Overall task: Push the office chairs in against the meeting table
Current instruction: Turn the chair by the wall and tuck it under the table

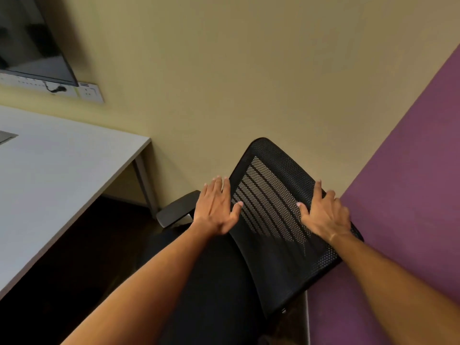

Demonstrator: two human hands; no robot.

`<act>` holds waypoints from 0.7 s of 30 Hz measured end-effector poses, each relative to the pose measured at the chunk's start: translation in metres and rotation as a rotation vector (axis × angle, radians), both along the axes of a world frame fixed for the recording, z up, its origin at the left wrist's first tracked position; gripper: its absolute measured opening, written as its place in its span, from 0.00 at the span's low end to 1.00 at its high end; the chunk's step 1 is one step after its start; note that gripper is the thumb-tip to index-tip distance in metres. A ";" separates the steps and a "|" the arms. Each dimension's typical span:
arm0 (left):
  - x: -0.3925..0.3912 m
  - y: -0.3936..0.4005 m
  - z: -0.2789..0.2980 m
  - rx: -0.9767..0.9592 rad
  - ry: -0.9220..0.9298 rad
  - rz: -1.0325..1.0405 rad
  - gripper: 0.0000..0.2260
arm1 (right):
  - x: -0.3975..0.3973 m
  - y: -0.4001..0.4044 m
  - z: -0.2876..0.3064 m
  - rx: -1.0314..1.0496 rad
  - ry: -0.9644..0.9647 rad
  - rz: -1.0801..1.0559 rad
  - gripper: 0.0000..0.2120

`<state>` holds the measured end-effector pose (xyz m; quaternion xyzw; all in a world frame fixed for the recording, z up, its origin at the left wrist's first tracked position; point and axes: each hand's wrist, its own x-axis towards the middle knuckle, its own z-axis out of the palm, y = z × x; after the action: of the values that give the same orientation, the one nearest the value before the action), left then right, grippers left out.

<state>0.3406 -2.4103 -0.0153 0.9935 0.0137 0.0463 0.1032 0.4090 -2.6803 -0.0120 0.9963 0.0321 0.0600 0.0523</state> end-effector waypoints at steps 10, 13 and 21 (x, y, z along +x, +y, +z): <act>0.016 -0.024 -0.006 -0.018 0.031 -0.075 0.36 | -0.012 0.003 -0.001 -0.101 -0.005 -0.066 0.40; 0.008 -0.030 -0.005 -0.032 0.031 -0.071 0.36 | -0.022 0.001 0.002 -0.094 0.009 -0.094 0.40; -0.028 -0.065 -0.005 -0.060 0.028 -0.081 0.36 | -0.060 -0.011 0.010 0.002 0.091 -0.164 0.43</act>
<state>0.3129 -2.4754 -0.0199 0.9902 -0.0236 0.0280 0.1347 0.3488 -2.6912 -0.0019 0.9974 -0.0472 0.0104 0.0543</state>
